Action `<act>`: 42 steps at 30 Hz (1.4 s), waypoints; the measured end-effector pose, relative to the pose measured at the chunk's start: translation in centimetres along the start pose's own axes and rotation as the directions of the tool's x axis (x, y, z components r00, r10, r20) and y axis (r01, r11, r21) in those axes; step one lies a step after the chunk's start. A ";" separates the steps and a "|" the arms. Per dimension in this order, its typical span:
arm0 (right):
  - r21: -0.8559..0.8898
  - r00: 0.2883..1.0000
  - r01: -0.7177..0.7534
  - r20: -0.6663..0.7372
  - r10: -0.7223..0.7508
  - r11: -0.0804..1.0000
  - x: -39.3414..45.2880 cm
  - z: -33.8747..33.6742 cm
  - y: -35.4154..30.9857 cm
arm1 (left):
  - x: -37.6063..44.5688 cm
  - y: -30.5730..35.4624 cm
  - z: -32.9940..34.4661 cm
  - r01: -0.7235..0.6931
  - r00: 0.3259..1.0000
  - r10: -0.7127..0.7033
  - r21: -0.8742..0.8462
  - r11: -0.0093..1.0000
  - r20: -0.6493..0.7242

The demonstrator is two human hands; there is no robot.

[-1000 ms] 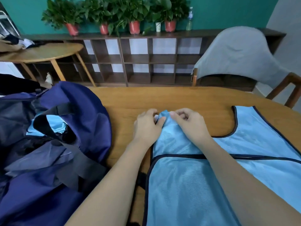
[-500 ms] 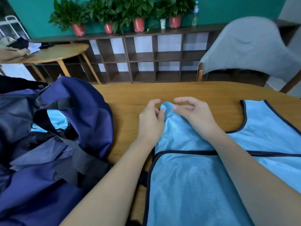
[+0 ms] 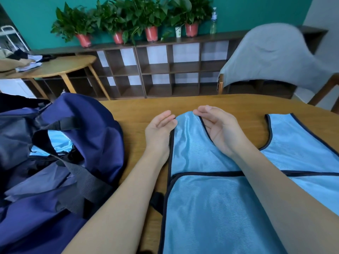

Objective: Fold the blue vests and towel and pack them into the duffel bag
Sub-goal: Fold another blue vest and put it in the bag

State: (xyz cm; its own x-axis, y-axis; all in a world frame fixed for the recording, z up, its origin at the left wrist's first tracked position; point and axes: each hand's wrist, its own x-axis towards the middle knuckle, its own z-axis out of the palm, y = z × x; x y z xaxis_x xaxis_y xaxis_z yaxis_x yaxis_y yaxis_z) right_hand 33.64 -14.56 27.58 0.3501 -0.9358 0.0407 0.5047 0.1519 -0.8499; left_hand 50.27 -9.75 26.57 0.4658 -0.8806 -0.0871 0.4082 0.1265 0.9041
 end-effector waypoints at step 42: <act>-0.946 0.987 0.151 0.130 0.090 -0.285 -0.4 -0.9 3.4 | 1.2 -1.4 -2.0 -0.280 0.960 -0.075 0.933 -0.225 0.270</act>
State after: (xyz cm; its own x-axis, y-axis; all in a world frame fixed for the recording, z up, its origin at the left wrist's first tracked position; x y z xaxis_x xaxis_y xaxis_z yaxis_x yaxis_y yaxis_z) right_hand 34.44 -13.95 24.21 0.4938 -0.8690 0.0322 -0.8381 -0.4855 -0.2486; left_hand 51.78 -10.10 24.35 0.2047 -0.9781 -0.0389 -0.9550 -0.2083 0.2114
